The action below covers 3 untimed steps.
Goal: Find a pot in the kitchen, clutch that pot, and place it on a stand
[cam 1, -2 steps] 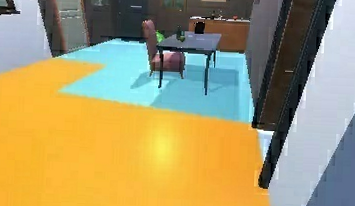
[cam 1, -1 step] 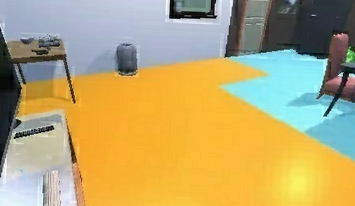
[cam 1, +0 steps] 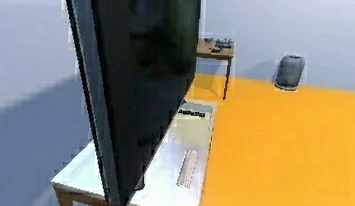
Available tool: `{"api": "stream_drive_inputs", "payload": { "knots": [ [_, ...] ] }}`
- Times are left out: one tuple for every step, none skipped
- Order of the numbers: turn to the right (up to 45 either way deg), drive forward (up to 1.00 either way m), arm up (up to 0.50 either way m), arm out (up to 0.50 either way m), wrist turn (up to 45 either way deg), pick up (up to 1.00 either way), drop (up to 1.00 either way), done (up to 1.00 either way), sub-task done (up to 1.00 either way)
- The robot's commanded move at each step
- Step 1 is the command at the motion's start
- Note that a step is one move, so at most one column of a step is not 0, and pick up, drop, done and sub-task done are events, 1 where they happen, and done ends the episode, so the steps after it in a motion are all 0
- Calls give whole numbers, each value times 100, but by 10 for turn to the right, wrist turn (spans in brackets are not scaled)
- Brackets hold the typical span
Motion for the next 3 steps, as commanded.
{"api": "stream_drive_inputs", "payload": {
  "knots": [
    [-450,0,0,0,0,0,0,0,0],
    [-330,0,0,0,0,0,0,0,0],
    [0,0,14,0,0,0,0,0,0]
  ]
}}
